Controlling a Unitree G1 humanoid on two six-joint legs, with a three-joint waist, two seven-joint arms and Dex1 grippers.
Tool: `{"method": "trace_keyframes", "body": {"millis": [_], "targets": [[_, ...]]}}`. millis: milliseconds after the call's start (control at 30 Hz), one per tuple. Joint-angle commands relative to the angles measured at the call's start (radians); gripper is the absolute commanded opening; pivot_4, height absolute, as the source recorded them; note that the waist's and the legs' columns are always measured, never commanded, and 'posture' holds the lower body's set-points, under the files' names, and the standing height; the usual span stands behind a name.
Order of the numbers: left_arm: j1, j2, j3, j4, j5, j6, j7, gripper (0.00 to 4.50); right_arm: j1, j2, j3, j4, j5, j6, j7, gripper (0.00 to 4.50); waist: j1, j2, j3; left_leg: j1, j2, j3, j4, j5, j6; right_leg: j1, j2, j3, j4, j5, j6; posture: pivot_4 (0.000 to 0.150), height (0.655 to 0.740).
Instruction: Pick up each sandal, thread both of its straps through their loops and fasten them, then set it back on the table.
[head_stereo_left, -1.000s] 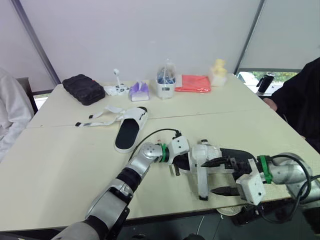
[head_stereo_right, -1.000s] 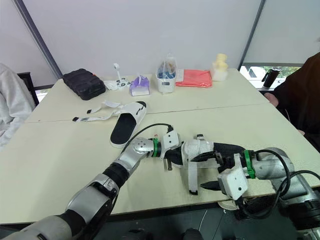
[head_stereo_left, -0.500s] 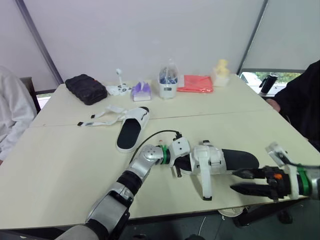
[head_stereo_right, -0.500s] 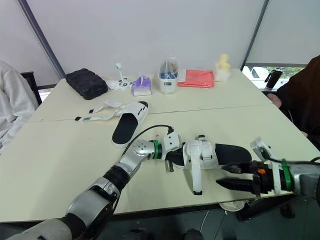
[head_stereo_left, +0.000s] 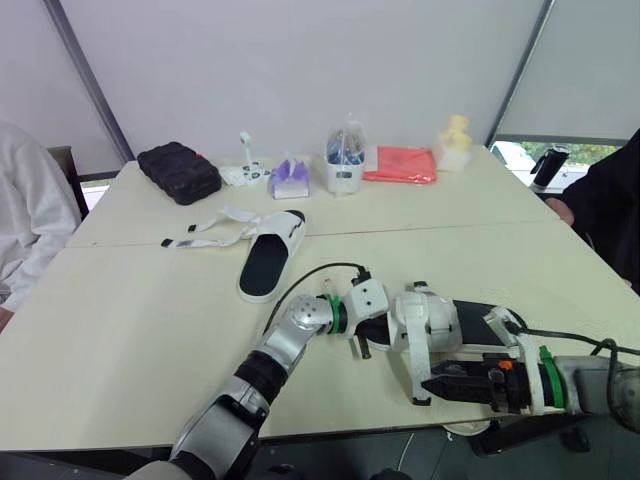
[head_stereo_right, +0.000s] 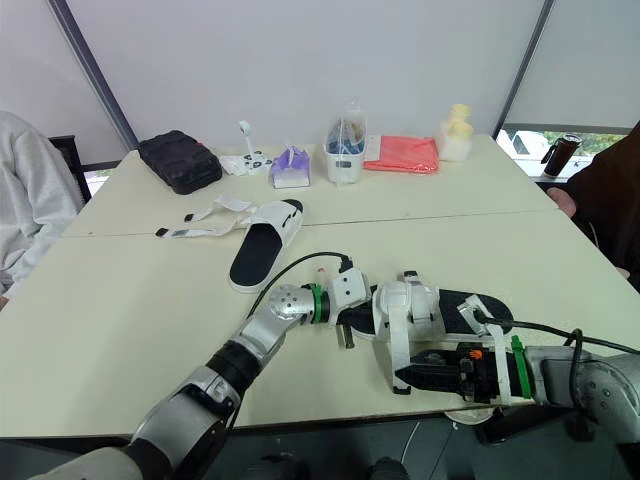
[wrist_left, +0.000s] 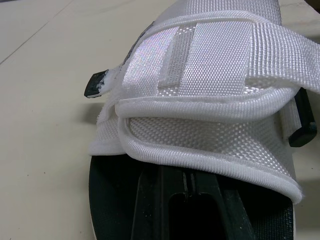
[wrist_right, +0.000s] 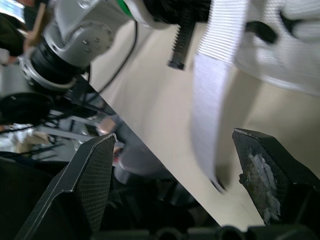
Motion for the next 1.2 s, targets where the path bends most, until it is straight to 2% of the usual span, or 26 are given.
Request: {"method": "trace_keyframes", "body": {"millis": [33,100,167,200,267,333,400,533,800,1000,1200], "targets": [[0.029,-0.006,-0.047,0.022,0.030,0.024,-0.015,0.00,-0.027,0.039,0.048,-0.047,-0.032,-0.011,-0.009,3.75,0.000,0.000,0.000,0.000,0.000,0.000,0.000,0.000,0.000,0.000,0.000,0.000,0.000,0.000,0.000,0.150,0.7400],[0.028,-0.012,-0.050,0.022,0.030,0.025,-0.013,0.00,-0.033,0.060,0.073,-0.056,-0.059,-0.026,-0.011,3.12,0.000,0.000,0.000,0.000,0.000,0.000,0.000,0.000,0.000,0.000,0.000,0.000,0.000,0.000,0.000,0.150,0.7400],[0.028,-0.014,-0.051,0.020,0.030,0.027,-0.013,0.00,-0.039,0.076,0.069,-0.053,-0.056,-0.016,-0.013,2.14,0.002,0.000,0.000,0.000,0.000,0.000,0.000,0.000,0.000,0.000,0.000,0.000,0.000,0.000,0.000,0.150,0.7400],[0.029,-0.014,-0.050,0.020,0.030,0.027,-0.014,0.00,-0.039,0.080,0.065,-0.052,-0.058,-0.015,-0.014,1.52,0.002,0.000,0.000,0.000,-0.001,0.000,0.000,0.000,0.000,0.000,0.000,0.000,0.000,0.000,0.000,0.150,0.7400],[0.028,-0.014,-0.050,0.021,0.030,0.027,-0.014,0.00,-0.041,0.081,0.060,-0.048,-0.066,-0.018,-0.011,0.65,0.001,0.000,0.000,0.000,-0.001,0.000,0.000,0.000,0.000,0.000,0.000,0.000,0.000,0.000,0.000,0.150,0.7400],[0.026,-0.013,-0.049,0.024,0.030,0.025,-0.013,0.00,-0.053,0.082,0.057,-0.043,-0.072,-0.022,-0.007,0.08,0.001,0.000,0.000,0.000,-0.001,0.000,0.000,0.000,0.000,0.000,0.000,0.000,0.000,0.000,0.000,0.150,0.7400],[0.023,-0.012,-0.048,0.028,0.030,0.023,-0.012,0.00,-0.100,0.083,0.036,-0.028,-0.060,-0.020,0.000,0.08,0.000,0.000,0.000,0.000,-0.001,0.000,0.000,0.000,0.000,0.000,0.000,0.000,0.000,0.000,0.000,0.150,0.7400],[0.014,-0.011,-0.048,0.040,0.032,0.017,-0.013,0.00,-0.310,0.098,-0.017,0.078,-0.009,0.015,0.011,0.08,-0.001,0.001,0.000,0.000,-0.001,0.000,0.001,0.000,0.000,0.001,0.000,0.000,0.000,0.000,0.000,0.150,0.7400],[0.001,-0.014,-0.048,0.064,0.035,0.008,-0.015,0.00,-0.582,0.126,0.130,0.326,-0.195,-0.033,0.098,0.08,0.000,0.000,-0.001,0.000,-0.002,-0.002,0.000,0.000,0.000,0.001,-0.001,-0.002,0.000,0.000,0.000,0.150,0.7400],[0.004,-0.011,-0.048,0.063,0.036,0.008,-0.011,0.00,-0.624,0.104,0.246,0.416,-0.311,-0.064,0.240,0.08,0.001,0.000,-0.001,0.000,-0.002,-0.002,0.001,0.000,0.000,0.001,-0.001,-0.002,0.000,0.000,0.000,0.150,0.7400],[0.012,-0.003,-0.049,0.054,0.037,0.012,-0.009,0.00,-0.627,0.076,0.292,0.464,-0.399,-0.100,0.342,0.08,-0.001,0.000,-0.001,0.000,-0.002,-0.002,0.001,0.000,0.000,0.000,-0.001,-0.002,0.000,0.000,0.000,0.150,0.7400]]}}
